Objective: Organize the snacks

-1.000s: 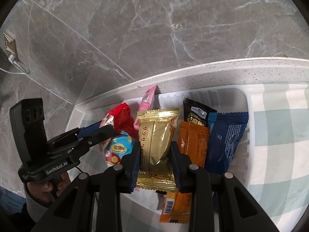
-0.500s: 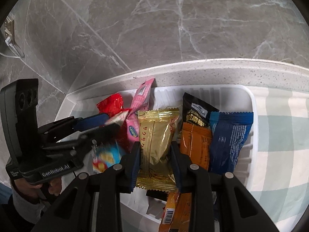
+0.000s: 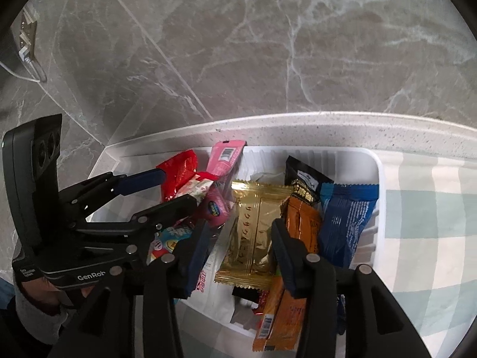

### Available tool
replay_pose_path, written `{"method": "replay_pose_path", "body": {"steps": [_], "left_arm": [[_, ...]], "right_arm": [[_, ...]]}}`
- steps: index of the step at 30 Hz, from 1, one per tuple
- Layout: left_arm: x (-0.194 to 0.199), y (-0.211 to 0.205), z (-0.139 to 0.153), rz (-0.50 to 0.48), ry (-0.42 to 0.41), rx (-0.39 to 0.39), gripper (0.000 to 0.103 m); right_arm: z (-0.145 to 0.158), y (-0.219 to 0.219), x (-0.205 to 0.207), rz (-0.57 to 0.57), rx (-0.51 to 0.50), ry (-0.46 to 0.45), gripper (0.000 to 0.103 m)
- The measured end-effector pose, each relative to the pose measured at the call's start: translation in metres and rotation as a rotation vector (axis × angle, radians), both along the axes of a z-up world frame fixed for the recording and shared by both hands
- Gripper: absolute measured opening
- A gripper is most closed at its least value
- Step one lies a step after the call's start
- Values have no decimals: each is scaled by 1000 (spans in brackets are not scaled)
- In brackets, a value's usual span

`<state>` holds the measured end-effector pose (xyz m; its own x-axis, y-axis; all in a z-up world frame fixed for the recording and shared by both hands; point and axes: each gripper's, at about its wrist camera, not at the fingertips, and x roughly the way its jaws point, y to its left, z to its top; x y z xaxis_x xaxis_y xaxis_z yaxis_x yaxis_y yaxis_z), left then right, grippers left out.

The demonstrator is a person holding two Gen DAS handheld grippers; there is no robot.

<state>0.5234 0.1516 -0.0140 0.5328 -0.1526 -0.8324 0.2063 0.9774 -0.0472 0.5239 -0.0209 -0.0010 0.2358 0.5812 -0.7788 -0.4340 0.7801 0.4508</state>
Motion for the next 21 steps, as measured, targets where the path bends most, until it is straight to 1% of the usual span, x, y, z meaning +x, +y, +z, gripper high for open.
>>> {"method": "replay_pose_path", "body": {"steps": [1,6,8,10,11,13,15,17,18,19,21], "left_arm": [[-2,2,3,1,-6,1,66],[-16,4,20,19,-46,5,74],[-22,4,27,23,-61,8,78],[-29,1,35,28,-82,17,91],[-33,0,39,31,-92,18,93],[-42,-2,48,42,-117,18,97],[-49,-4,55,51,-129,21,98],[-61,-7,64,54,-146,17,99],[-66,-9,68,57,-153,14,99],[-73,-11,74,58,-164,10,99],[-85,-15,83,57,-182,4,100]], "right_arm": [[3,-1,-1,1,1,-7,50],[19,-7,-13,0,4,-47,51],[27,-12,-20,-4,4,-68,54],[37,-18,-29,-9,10,-91,57],[42,-21,-34,-13,10,-104,59],[54,-28,-46,-24,2,-141,67],[65,-36,-57,-35,0,-174,69],[76,-44,-70,-49,-14,-209,74],[82,-50,-78,-64,-30,-231,78],[85,-54,-83,-73,-39,-246,86],[94,-66,-96,-97,-55,-278,95]]}}
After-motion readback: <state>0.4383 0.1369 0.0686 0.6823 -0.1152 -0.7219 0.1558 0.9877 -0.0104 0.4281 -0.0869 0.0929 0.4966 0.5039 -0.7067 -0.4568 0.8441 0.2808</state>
